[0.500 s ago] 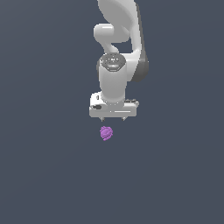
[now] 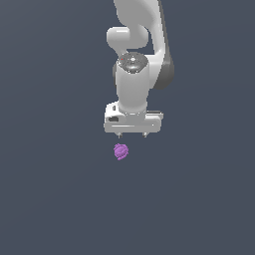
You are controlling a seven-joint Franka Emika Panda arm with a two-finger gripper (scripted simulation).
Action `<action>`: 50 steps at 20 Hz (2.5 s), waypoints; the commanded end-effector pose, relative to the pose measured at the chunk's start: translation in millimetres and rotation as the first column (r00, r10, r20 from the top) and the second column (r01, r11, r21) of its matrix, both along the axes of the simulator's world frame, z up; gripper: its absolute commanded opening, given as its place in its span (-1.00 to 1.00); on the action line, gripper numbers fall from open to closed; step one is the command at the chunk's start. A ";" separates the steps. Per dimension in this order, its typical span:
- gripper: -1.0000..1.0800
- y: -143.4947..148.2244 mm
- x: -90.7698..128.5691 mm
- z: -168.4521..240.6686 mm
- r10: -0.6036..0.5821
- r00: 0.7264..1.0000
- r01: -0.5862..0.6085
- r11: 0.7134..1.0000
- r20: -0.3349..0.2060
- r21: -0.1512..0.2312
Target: Pick up the object and move it to a goal position.
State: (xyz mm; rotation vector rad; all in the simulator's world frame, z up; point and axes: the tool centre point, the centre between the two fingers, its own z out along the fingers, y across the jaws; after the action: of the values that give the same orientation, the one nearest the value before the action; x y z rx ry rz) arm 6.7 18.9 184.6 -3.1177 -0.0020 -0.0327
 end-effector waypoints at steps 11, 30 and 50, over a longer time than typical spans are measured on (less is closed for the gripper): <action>0.92 -3.8 0.9 -6.6 0.045 0.999 -0.045 0.999 0.003 -0.003; 0.92 -41.6 -7.0 -72.6 0.412 0.911 -0.413 0.911 -0.015 -0.024; 0.92 -52.6 -12.0 -102.9 0.521 0.854 -0.521 0.853 -0.021 -0.024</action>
State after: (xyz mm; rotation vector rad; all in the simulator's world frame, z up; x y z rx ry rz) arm -4.8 -33.8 86.1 -3.0244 -0.8511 -0.0013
